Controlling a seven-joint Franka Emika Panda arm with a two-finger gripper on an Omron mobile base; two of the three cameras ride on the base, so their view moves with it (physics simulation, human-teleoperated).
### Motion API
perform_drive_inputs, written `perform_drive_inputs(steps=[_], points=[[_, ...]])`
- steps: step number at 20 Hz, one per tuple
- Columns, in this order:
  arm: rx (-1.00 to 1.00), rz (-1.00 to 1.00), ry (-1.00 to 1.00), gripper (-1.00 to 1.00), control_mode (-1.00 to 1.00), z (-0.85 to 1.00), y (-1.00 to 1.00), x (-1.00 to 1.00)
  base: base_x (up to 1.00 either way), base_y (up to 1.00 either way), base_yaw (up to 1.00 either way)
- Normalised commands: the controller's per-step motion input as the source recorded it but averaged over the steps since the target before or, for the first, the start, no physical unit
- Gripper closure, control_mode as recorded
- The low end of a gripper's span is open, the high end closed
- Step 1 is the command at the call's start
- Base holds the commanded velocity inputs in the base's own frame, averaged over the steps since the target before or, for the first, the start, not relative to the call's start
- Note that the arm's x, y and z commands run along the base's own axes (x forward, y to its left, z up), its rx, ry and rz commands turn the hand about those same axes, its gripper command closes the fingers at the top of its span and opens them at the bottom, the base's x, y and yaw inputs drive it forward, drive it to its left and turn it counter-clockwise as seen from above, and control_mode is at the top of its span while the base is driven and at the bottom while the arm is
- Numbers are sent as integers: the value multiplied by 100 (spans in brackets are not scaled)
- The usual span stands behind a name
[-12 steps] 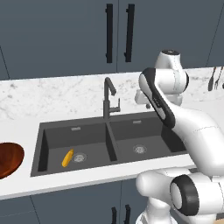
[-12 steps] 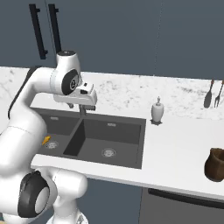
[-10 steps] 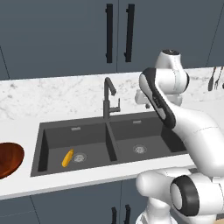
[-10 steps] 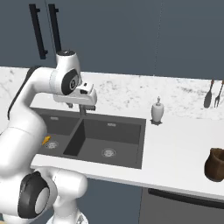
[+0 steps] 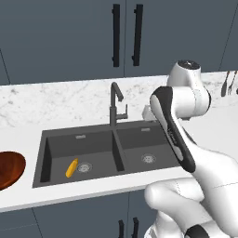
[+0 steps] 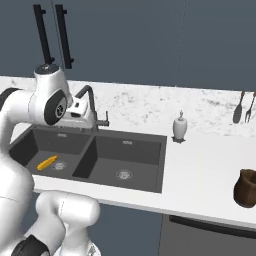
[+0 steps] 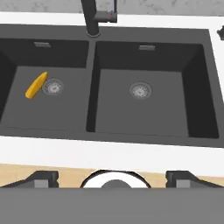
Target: Pick the corn from the sink and place it in the bowl. Then pick the bowl and place it in the microwave. Then close the microwave door and press the start button.
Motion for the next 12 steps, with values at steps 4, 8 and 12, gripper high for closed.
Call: perform_drive_inputs(steps=[4, 8, 12], points=[[-10, -2, -19, -100, -100, 0, 100, -44, 0, 0, 0], [-6, -7, -5, -100, -100, 0, 100, -3, 0, 0, 0], [0, -8, 6, -100, -100, 0, 100, 5, 0, 0, 0]])
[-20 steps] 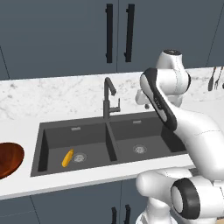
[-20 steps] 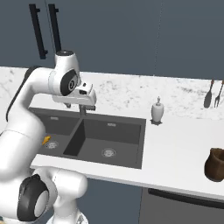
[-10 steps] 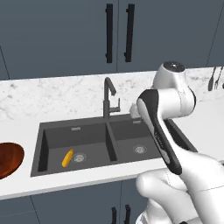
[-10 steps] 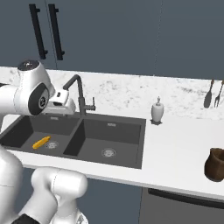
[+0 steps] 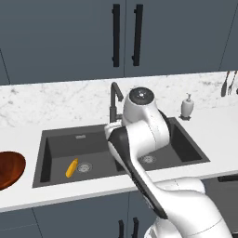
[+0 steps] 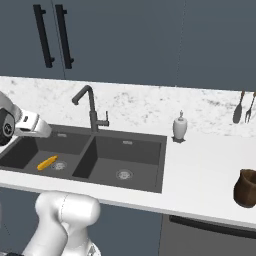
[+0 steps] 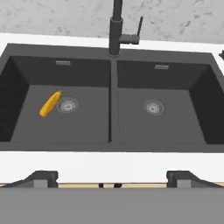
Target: Pick the corn from the sink and place it in the bowl. Then pick the bowl and place it in the microwave. Then close the microwave door and press the start button.
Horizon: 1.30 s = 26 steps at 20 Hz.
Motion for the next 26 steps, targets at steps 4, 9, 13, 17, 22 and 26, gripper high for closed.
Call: perform_drive_inputs(steps=[4, 9, 13, 17, 22, 26], points=[[0, -1, 15, -100, -100, 0, 83, 26, 0, 0, 0], [3, 0, 16, -100, -100, -11, 67, 11, 0, 0, 0], [0, 0, 20, -100, -100, -54, 54, 24, 0, 0, 0], [0, 0, 24, -100, -100, -61, 51, 43, 0, 0, 0], [0, 0, 5, -100, -100, -54, 25, 23, 0, 0, 0], [0, 0, 0, -100, -100, -49, 21, 32, 0, 0, 0]])
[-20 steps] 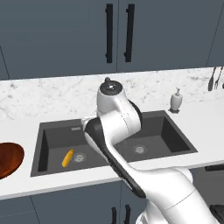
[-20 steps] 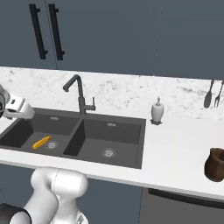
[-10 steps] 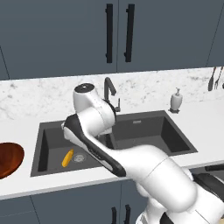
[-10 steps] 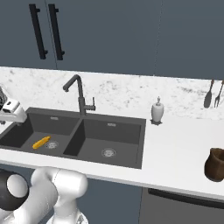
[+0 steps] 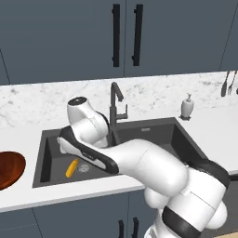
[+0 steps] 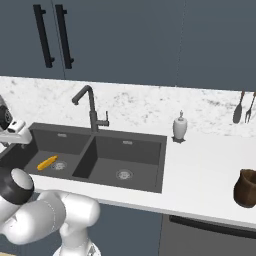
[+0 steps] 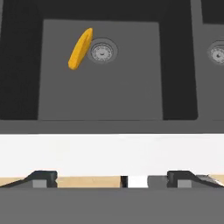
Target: Pick the corn from the sink and place it in the bowl. Then pick the bowl and place it in the microwave. Then close the microwave door and press the start button.
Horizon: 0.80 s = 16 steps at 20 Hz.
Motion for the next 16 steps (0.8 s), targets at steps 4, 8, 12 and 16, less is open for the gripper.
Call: perform_drive_inputs(steps=[4, 8, 12, 16], points=[[0, 0, 0, -100, -100, -47, 13, 33, 0, 0, 0], [0, 0, 1, -100, -100, -41, 4, 44, 0, 0, 0], [0, 0, 4, -100, -100, -31, 19, 54, 0, 0, 0], [-5, -7, 3, -100, -100, -26, 29, 51, 0, 0, 0]])
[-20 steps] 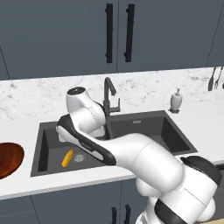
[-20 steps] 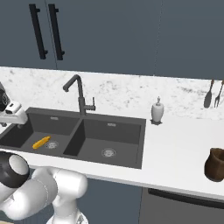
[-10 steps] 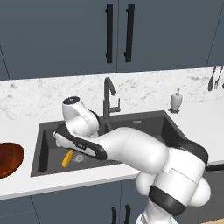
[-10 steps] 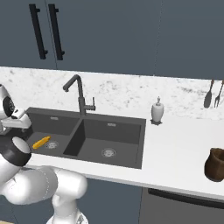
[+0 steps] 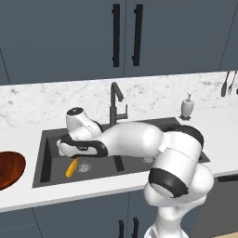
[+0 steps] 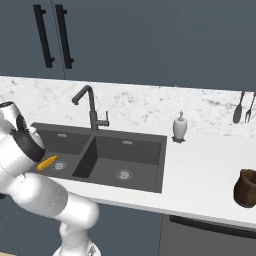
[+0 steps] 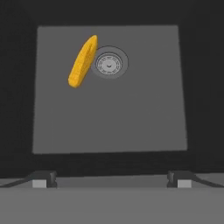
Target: Pick the corn from the sink and place it in the bowl. Then pick the bowl and place it in the microwave. Then close the microwave door and press the start button.
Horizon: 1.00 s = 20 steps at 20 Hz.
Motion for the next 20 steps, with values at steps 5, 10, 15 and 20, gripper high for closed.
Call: perform_drive_inputs(steps=[5, 10, 15, 20], points=[[-9, -8, 7, -100, -100, -32, 40, 45, 0, 0, 0], [-9, -12, 5, -100, -100, -6, 32, 23, 0, 0, 0], [-5, -7, 6, -100, -100, -10, 0, 21, 0, 0, 0], [-2, -1, 3, -100, -100, -20, 0, 20, 0, 0, 0]])
